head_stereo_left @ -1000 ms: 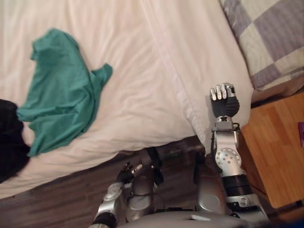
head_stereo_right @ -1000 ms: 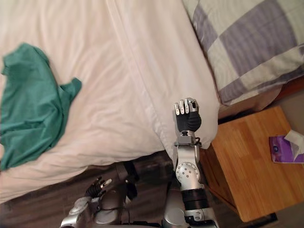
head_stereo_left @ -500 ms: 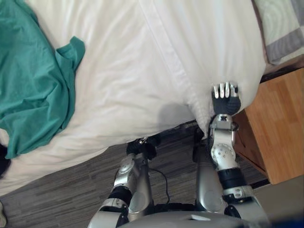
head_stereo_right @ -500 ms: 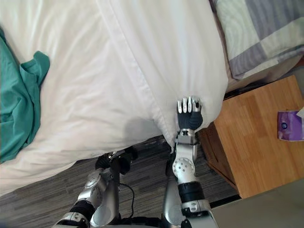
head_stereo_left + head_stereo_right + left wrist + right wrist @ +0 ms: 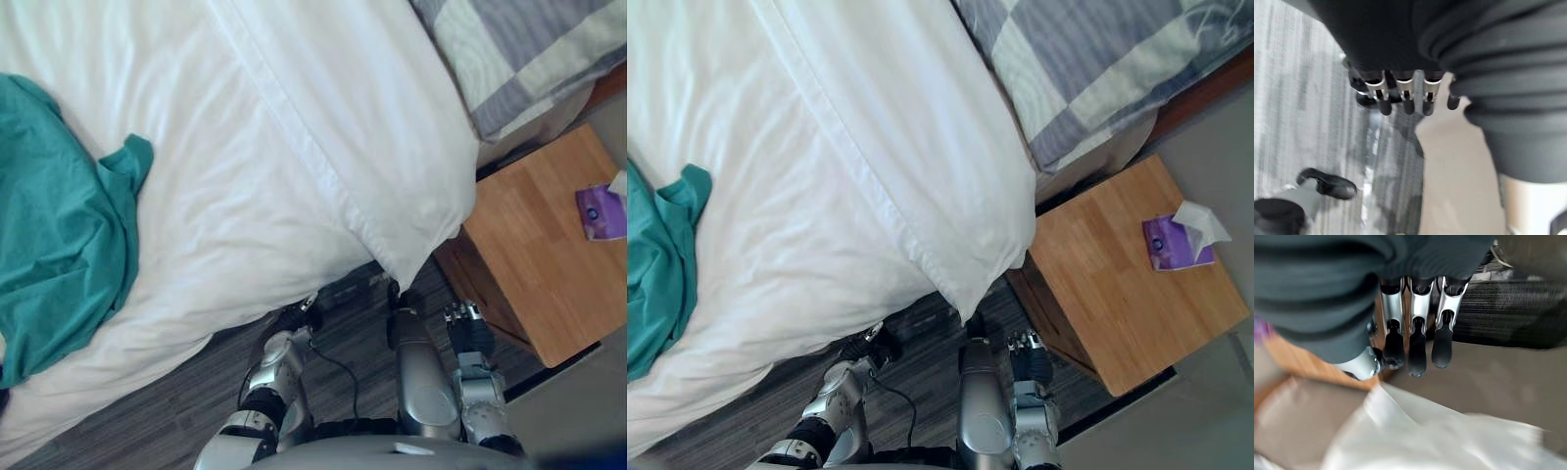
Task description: Tidy the bed and pick cloth on bed and put in laundry
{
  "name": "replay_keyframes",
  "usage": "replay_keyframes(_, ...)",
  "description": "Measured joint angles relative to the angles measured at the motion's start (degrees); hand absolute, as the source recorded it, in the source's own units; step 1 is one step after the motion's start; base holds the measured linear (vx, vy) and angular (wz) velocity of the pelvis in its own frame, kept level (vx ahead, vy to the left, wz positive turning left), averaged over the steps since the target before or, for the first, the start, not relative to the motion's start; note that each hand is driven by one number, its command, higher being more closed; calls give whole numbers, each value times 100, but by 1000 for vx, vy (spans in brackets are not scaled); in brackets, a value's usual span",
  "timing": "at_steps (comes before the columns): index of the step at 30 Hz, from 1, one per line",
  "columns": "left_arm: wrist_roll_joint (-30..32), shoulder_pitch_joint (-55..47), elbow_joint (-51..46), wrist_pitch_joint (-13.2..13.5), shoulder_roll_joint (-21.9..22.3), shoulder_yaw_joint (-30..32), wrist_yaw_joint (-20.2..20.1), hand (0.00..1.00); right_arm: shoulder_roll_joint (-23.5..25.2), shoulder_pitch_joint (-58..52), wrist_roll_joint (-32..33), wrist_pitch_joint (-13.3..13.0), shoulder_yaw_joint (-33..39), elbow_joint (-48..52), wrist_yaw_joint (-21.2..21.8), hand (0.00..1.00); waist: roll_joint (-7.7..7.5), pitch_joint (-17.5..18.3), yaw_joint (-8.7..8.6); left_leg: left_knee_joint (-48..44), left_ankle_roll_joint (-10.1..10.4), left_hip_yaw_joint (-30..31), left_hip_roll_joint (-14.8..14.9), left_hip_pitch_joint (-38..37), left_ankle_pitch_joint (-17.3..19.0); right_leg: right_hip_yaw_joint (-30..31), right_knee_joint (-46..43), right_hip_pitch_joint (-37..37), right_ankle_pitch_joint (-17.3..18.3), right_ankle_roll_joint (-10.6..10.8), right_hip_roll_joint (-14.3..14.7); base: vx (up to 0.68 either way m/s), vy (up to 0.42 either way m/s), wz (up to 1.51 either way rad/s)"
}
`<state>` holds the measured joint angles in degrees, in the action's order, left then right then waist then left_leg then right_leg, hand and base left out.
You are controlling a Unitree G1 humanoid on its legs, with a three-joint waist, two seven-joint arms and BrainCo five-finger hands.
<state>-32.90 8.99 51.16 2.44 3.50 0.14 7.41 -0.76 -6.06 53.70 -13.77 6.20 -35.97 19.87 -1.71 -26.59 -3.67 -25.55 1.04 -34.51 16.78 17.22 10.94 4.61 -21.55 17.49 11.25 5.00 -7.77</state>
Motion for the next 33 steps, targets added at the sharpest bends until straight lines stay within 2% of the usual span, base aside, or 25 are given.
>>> replay_keyframes(2, 39, -152, 33, -111, -44, 0, -1, 0, 24, -182, -668, 0, -57, -28, -28, 0, -120, 312, 20, 194, -2, -15, -107, -113, -114, -85, 183, -159, -25, 14, -81, 114, 22, 19)
replay_keyframes(3, 72, -267, 96, -194, -64, -2, -5, 0, 25, -307, -1266, -10, -128, -146, -64, 0, -222, 578, 31, 428, 15, -16, -237, -247, -188, -161, 333, -316, -30, 23, -157, 157, 3, 31)
replay_keyframes(5, 224, -416, 202, -297, -93, 0, -20, 0, 39, -436, -2193, -31, -249, -449, -200, 0, -330, 942, 70, 899, 45, 54, -493, -536, -375, -302, 625, -646, -80, 69, -260, 187, -28, 37)
replay_keyframes(6, 329, -518, 209, -366, -124, 0, -83, 0, 58, -492, -2830, -49, -334, -682, -321, 0, -368, 1136, 126, 1215, 76, 85, -623, -745, -494, -426, 781, -849, -140, 100, -330, 154, -40, 31)
replay_keyframes(9, 564, -676, 351, -459, -220, 14, -141, 0, 20, -527, -3810, -172, -517, -1145, -605, 0, -370, 1459, 142, 1892, 128, 380, -898, -1117, -824, -737, 908, -1211, -162, 119, -393, 123, -63, 48)
replay_keyframes(13, 933, -770, 451, -455, -270, 48, -271, 0, -22, -457, -4113, -280, -648, -1374, -903, 0, -308, 1566, 147, 2571, 172, 866, -1056, -1524, -1189, -1184, 757, -1600, -145, 93, -333, 48, -51, 66)
replay_keyframes(14, 1021, -793, 450, -440, -279, 44, -312, 0, -44, -420, -4111, -284, -714, -1423, -912, 0, -302, 1571, 147, 2648, 175, 1048, -1072, -1590, -1222, -1186, 482, -1596, -70, -13, -321, 15, -29, 71)
replay_keyframes(17, 1177, -846, 449, -420, -371, 21, -334, 0, -63, -332, -4109, -241, -748, -1584, -900, 0, -280, 1586, 134, 2789, 168, 1394, -1144, -1679, -1365, -1180, -48, -1605, 116, -110, -346, 3, -61, 67)
replay_keyframes(19, 1257, -890, 448, -376, -401, 20, -338, 0, -93, -250, -4133, -106, -808, -1765, -874, 0, -301, 1677, 163, 2988, 181, 1485, -1223, -1725, -1531, -1181, 123, -1698, 244, -158, -355, 1, -63, 38)
replay_keyframes(22, 1414, -936, 447, -281, -467, 56, -367, 0, -137, -137, -4395, -9, -946, -1839, -717, 0, -320, 1706, 193, 3109, 192, 1533, -1335, -1759, -1663, -1183, 648, -1972, 451, -59, -412, -31, -69, 5)
replay_keyframes(24, 1450, -967, 448, -219, -438, 58, -411, 0, -194, -85, -4399, 8, -946, -1838, -650, 0, -189, 1698, 158, 3110, 191, 1601, -1357, -1776, -1702, -1204, 766, -2064, 515, -51, -423, -66, -41, 6)
replay_keyframes(25, 1557, -1009, 446, -185, -424, 103, -489, 0, -269, -64, -4399, 35, -927, -1840, -650, 0, -77, 1701, 139, 3111, 189, 1636, -1363, -1791, -1715, -1303, 758, -2109, 542, -41, -440, -52, -8, 24)
replay_keyframes(27, 1748, -1066, 408, -120, -334, 277, -606, 0, -351, -66, -4404, 104, -905, -1873, -651, 0, -10, 1757, 174, 3109, 183, 1686, -1365, -1821, -1717, -1483, 768, -2223, 600, -56, -464, -32, -12, 29)
replay_keyframes(29, 1867, -1118, 399, -56, -334, 351, -704, 0, -368, -62, -4401, 128, -902, -1898, -652, 0, -6, 1771, 199, 3075, 173, 1697, -1370, -1792, -1690, -1510, 773, -2227, 641, -31, -478, -7, -9, 14)
replay_keyframes(33, 1898, -1133, 353, 27, -436, 447, -849, 0, -249, -48, -4382, 170, -798, -1950, -671, 0, -85, 1821, 166, 2118, 132, 1790, -1368, -1325, -1127, -1626, 996, -2346, 585, 55, -592, 71, 21, 12)
